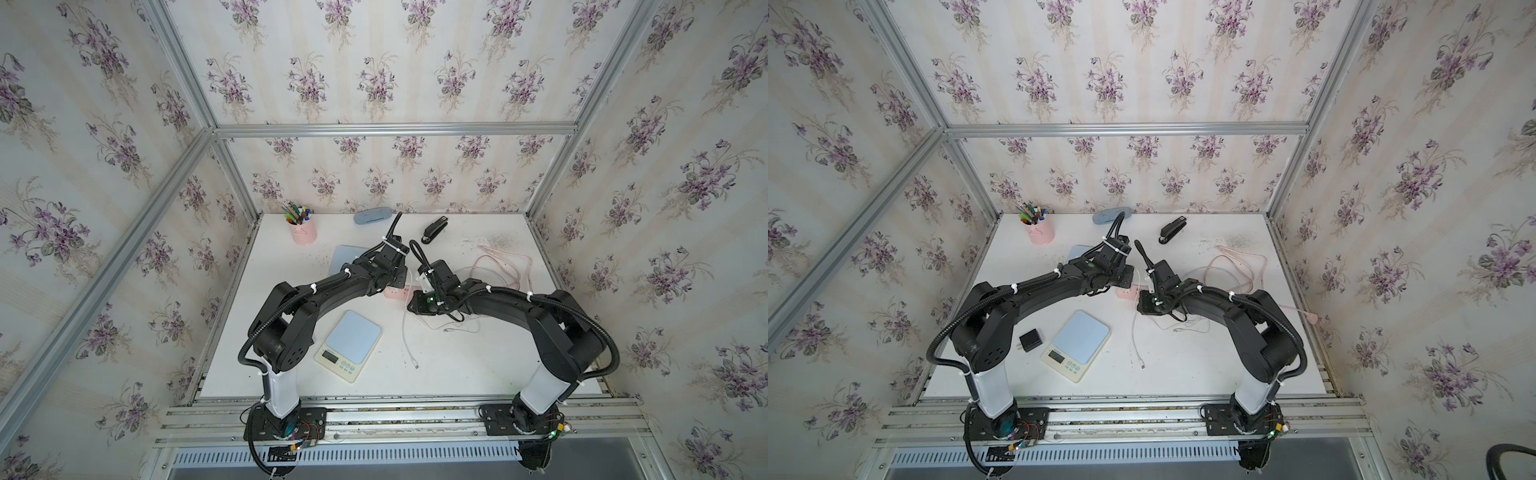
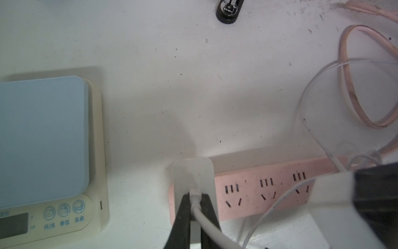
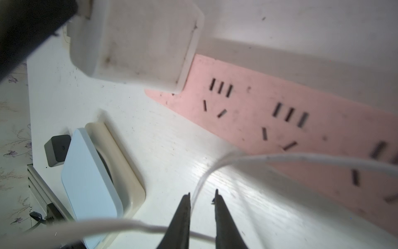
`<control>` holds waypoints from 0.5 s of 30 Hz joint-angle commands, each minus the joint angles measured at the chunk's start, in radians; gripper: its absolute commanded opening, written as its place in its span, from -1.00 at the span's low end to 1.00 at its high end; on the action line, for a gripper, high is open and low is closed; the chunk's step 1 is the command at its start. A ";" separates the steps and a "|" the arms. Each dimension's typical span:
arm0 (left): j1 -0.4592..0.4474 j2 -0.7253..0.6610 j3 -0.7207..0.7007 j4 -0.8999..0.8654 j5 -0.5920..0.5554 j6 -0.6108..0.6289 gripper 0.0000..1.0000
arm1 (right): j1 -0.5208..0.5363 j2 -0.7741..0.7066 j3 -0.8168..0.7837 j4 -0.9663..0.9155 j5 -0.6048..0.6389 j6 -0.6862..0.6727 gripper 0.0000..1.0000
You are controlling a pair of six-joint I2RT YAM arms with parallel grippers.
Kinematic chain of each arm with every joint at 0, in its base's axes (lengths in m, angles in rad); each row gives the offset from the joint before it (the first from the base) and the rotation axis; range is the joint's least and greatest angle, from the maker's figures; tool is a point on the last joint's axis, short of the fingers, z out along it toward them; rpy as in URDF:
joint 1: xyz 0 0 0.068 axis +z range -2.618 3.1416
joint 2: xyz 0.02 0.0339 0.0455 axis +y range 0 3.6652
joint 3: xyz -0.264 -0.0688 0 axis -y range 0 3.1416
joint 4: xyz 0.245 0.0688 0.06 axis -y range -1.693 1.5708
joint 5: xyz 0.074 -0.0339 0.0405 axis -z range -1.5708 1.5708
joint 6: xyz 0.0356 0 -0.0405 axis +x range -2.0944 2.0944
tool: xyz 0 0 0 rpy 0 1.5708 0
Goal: Charge the electronic scale
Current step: Insert the charging cable into the plug.
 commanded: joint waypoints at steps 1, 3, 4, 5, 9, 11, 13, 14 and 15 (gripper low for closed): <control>0.004 -0.008 -0.010 -0.016 0.015 -0.020 -1.00 | 0.003 0.068 0.040 0.130 -0.060 0.015 -0.60; 0.006 -0.008 -0.016 -0.017 0.022 -0.025 -1.00 | 0.003 0.106 0.069 0.155 -0.079 0.021 -0.62; 0.006 -0.008 -0.020 -0.017 0.024 -0.029 -1.00 | 0.002 0.122 0.081 0.158 -0.076 0.027 -0.63; 0.008 -0.008 -0.025 -0.017 0.026 -0.035 -1.00 | 0.001 0.138 0.090 0.159 -0.068 0.035 -0.64; 0.008 -0.003 -0.045 -0.021 0.029 -0.051 -1.00 | -0.012 0.183 0.096 0.165 -0.048 0.058 -0.67; 0.007 0.000 -0.059 -0.027 0.032 -0.064 -1.00 | -0.018 0.191 0.082 0.173 -0.041 0.075 -0.68; 0.007 0.007 -0.063 -0.048 0.033 -0.076 -1.00 | -0.024 0.197 0.068 0.186 -0.047 0.085 -0.69; 0.007 0.011 -0.064 -0.061 0.035 -0.084 -1.00 | -0.029 0.200 0.064 0.194 -0.051 0.091 -0.69; 0.007 0.014 -0.065 -0.071 0.038 -0.087 -1.00 | -0.033 0.203 0.062 0.197 -0.051 0.096 -0.70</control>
